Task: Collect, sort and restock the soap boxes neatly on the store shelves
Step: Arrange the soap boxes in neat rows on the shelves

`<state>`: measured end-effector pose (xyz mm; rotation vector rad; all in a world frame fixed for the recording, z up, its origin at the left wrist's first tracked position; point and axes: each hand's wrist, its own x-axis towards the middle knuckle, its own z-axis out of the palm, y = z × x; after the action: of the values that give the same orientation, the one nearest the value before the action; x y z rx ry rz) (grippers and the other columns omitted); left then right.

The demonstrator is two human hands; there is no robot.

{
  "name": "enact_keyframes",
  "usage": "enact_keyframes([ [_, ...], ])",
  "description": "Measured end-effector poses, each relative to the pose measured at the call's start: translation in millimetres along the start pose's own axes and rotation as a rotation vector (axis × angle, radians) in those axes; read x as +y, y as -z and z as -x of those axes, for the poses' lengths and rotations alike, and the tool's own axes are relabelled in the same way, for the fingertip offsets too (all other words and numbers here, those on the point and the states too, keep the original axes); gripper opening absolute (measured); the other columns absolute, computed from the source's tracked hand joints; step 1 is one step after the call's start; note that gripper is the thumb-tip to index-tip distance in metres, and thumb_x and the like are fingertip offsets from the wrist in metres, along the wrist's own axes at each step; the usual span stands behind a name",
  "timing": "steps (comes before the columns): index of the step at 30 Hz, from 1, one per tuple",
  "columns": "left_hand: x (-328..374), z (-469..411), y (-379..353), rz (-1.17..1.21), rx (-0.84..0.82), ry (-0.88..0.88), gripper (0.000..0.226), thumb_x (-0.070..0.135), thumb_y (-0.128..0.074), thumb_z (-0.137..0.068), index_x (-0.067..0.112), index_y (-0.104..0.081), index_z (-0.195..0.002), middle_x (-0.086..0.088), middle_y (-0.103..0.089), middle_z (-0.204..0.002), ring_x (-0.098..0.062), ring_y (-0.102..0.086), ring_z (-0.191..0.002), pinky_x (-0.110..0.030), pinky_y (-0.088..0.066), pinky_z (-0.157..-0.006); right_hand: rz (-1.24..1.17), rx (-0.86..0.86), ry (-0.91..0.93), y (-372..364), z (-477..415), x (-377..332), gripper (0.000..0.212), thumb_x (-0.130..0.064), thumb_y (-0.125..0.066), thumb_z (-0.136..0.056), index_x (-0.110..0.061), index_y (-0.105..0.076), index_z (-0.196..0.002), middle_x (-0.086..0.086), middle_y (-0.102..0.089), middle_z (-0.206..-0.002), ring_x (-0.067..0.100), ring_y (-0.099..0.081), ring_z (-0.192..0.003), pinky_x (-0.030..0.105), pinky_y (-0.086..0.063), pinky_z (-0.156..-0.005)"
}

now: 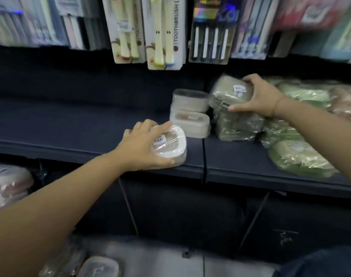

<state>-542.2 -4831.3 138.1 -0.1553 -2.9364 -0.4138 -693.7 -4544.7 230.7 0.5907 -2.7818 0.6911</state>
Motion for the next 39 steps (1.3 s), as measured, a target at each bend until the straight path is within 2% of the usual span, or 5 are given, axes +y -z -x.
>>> enact_keyframes([
  [11,-38,-28,-27,0.318,0.021,0.090,0.114,0.070,-0.073,-0.054,0.035,-0.024,-0.151,0.025,-0.004,-0.156,-0.005,-0.008,-0.145,-0.034,-0.021,-0.117,0.456,-0.110,-0.071,-38,-107,34,0.065,-0.052,-0.052,-0.093,-0.032,-0.029,-0.150,0.012,-0.023,-0.156,0.038,-0.022,-0.141,0.048,-0.022,-0.114],
  [20,-58,-25,-40,0.300,-0.002,0.201,0.111,0.068,-0.066,-0.070,0.035,-0.004,-0.155,0.011,-0.044,-0.148,-0.014,-0.043,-0.133,-0.024,-0.035,-0.096,0.535,-0.044,-0.110,-58,-116,44,0.055,-0.027,-0.050,-0.098,-0.028,-0.032,-0.150,0.021,-0.037,-0.146,0.040,-0.042,-0.129,0.045,-0.040,-0.105],
  [27,-72,-29,-46,0.174,-0.109,0.189,0.116,0.093,-0.036,-0.065,0.034,0.006,-0.155,0.007,-0.029,-0.158,-0.019,-0.021,-0.147,-0.037,-0.018,-0.121,-0.052,0.003,0.265,-86,-17,-60,0.059,-0.048,-0.063,-0.086,-0.021,-0.049,-0.137,0.006,-0.046,-0.133,0.021,-0.043,-0.126,0.035,-0.034,-0.108],
  [32,-92,-23,-41,-0.034,-0.165,0.128,0.113,0.097,-0.006,-0.059,0.037,-0.009,-0.155,0.014,-0.009,-0.163,0.000,-0.003,-0.148,-0.032,0.001,-0.122,-0.063,-0.313,0.202,-143,25,-85,0.081,-0.069,-0.067,-0.071,-0.037,-0.039,-0.141,-0.008,-0.030,-0.140,0.014,-0.028,-0.134,0.034,-0.027,-0.114],
  [39,-104,-12,-33,-0.077,-0.188,0.194,0.131,0.102,0.013,-0.041,0.040,-0.006,-0.154,0.020,0.001,-0.161,0.003,0.006,-0.146,-0.030,0.005,-0.122,-0.108,-0.219,0.144,-136,33,-87,0.080,-0.062,-0.074,-0.068,-0.037,-0.045,-0.137,-0.003,-0.037,-0.140,0.019,-0.032,-0.133,0.034,-0.030,-0.111],
])
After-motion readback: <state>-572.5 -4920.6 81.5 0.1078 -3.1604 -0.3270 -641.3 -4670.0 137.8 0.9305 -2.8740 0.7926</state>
